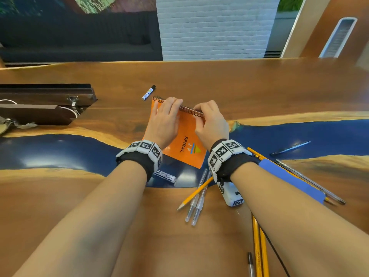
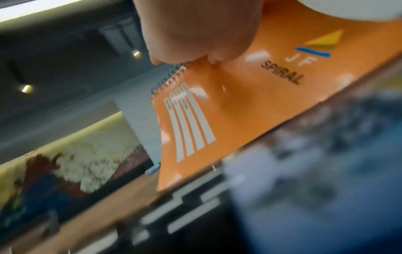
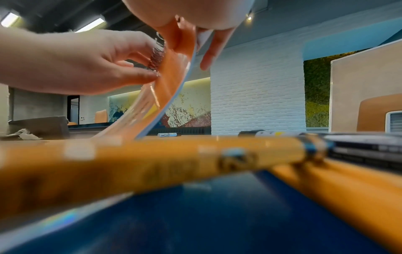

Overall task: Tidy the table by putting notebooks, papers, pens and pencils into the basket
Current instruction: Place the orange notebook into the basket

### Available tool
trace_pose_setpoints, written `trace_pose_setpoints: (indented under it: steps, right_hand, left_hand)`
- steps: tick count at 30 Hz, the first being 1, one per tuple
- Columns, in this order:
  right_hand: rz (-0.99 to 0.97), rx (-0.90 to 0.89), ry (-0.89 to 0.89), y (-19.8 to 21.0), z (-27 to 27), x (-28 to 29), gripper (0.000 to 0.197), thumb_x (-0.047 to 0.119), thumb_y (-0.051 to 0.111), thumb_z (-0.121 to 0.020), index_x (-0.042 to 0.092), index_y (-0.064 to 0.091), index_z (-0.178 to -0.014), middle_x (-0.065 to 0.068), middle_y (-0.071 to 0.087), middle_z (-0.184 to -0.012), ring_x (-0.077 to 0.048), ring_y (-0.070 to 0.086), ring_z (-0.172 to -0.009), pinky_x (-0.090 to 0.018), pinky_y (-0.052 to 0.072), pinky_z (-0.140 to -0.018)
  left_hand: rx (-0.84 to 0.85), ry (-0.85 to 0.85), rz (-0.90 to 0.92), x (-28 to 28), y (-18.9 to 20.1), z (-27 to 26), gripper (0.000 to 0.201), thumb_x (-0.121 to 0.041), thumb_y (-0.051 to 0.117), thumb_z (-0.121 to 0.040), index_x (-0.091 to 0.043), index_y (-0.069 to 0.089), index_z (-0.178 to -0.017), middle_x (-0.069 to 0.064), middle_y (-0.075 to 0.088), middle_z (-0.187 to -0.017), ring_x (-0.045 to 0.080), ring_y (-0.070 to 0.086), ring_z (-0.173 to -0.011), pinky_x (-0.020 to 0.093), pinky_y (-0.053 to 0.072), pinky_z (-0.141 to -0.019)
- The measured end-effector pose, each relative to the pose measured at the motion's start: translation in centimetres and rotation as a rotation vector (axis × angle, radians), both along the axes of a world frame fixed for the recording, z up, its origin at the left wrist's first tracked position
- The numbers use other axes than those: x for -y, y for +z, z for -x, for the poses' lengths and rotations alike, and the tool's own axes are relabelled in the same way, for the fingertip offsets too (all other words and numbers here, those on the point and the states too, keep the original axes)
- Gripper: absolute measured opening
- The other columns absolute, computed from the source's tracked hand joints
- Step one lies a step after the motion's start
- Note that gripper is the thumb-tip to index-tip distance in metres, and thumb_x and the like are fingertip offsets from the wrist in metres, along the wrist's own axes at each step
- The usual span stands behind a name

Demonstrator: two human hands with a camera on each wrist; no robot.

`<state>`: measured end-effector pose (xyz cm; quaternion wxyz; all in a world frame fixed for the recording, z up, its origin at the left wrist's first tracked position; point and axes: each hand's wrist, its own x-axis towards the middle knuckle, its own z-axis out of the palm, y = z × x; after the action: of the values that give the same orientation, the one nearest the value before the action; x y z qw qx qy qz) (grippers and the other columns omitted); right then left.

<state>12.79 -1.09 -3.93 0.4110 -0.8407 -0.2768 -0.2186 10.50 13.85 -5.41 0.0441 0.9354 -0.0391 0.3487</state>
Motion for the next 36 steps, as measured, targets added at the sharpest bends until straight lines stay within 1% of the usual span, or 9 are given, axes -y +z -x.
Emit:
trace_pose_setpoints:
  steps: [3,6,12,17,23,26,29,32,36]
  right_hand:
    - [-0.032,0.043,0.052,0.1,0.2,0.1,0.016,0.014,0.053,-0.09,0.013,0.061,-0.104,-0.002,0.055,-0.105,-0.016,0.056,-0.082,-0.027,0.044,-0.06]
    - [-0.077,-0.011,0.091,0.2,0.2,0.8,0.024,0.017,0.059,-0.088,0.015,0.056,-0.112,0.0,0.057,-0.108,-0.012,0.056,-0.089,-0.027,0.048,-0.071]
    - [-0.435,-0.32,-0.09,0.7,0.1,5.0,0.039,0.027,0.076,-0.075,0.022,0.05,-0.104,0.011,0.05,-0.076,-0.003,0.05,-0.067,-0.019,0.043,-0.065]
    - [-0.452,-0.357,-0.097,4.2,1.1,9.6,0.054,0.04,0.068,-0.081,0.013,0.049,-0.124,0.003,0.055,-0.104,-0.01,0.052,-0.093,-0.021,0.043,-0.082]
    - [-0.381,-0.339,-0.219,8.5,3.0,16.2,0.032,0.03,0.047,-0.097,0.006,0.054,-0.116,-0.009,0.061,-0.11,-0.022,0.057,-0.099,-0.023,0.036,-0.077]
    - [-0.351,-0.335,-0.347,9.8,3.9,21.1,0.027,0.018,0.042,-0.097,0.007,0.054,-0.118,-0.006,0.058,-0.11,-0.018,0.051,-0.096,-0.022,0.033,-0.076]
    - [-0.277,-0.347,-0.443,10.8,5.2,26.2,0.03,0.008,0.04,-0.093,0.008,0.055,-0.119,-0.01,0.059,-0.119,-0.025,0.052,-0.108,-0.022,0.031,-0.076]
    - [-0.182,-0.381,-0.521,11.2,6.4,30.9,0.033,0.008,0.041,-0.091,0.008,0.055,-0.121,-0.012,0.058,-0.123,-0.028,0.051,-0.114,-0.026,0.036,-0.081]
    - [-0.097,-0.434,-0.597,11.8,8.4,36.3,0.033,0.011,0.042,-0.093,0.01,0.056,-0.122,-0.012,0.058,-0.126,-0.03,0.052,-0.116,-0.036,0.04,-0.095]
  left_hand:
    - [0.012,-0.014,0.052,-0.6,0.8,0.1,0.024,-0.004,0.044,-0.091,-0.008,0.057,-0.111,0.009,0.06,-0.113,0.029,0.053,-0.114,0.051,0.03,-0.107]
    - [0.068,-0.034,0.102,-0.6,1.9,0.4,0.018,0.003,0.045,-0.089,-0.002,0.059,-0.1,0.016,0.06,-0.098,0.035,0.053,-0.094,0.043,0.039,-0.093]
    - [0.173,-0.015,0.346,1.3,7.1,1.5,0.021,-0.003,0.039,-0.096,0.005,0.052,-0.11,0.021,0.053,-0.106,0.033,0.048,-0.095,0.03,0.034,-0.081]
    - [0.218,-0.062,0.614,6.4,11.4,2.6,0.022,-0.01,0.038,-0.1,0.006,0.046,-0.113,0.011,0.049,-0.099,0.021,0.043,-0.084,0.018,0.025,-0.066]
    - [0.041,-0.206,0.789,15.2,12.1,4.3,0.022,-0.016,0.04,-0.1,-0.002,0.046,-0.115,0.012,0.056,-0.103,0.021,0.049,-0.087,0.026,0.034,-0.071]
    - [-0.083,-0.288,0.874,19.5,11.8,5.1,0.022,-0.015,0.048,-0.096,-0.007,0.048,-0.116,0.004,0.057,-0.094,0.016,0.051,-0.076,0.026,0.038,-0.066]
    - [-0.141,-0.344,0.988,23.0,11.6,5.4,0.029,-0.011,0.057,-0.088,-0.011,0.047,-0.115,-0.008,0.058,-0.085,0.011,0.056,-0.075,0.021,0.048,-0.064]
    - [-0.238,-0.361,1.057,26.8,11.5,5.7,0.048,-0.013,0.064,-0.082,-0.014,0.042,-0.124,-0.005,0.056,-0.083,0.021,0.063,-0.084,0.038,0.056,-0.077]
    - [-0.374,-0.45,1.11,31.6,11.2,6.5,0.058,-0.006,0.06,-0.084,-0.019,0.034,-0.134,0.0,0.055,-0.08,0.02,0.063,-0.066,0.025,0.057,-0.053]
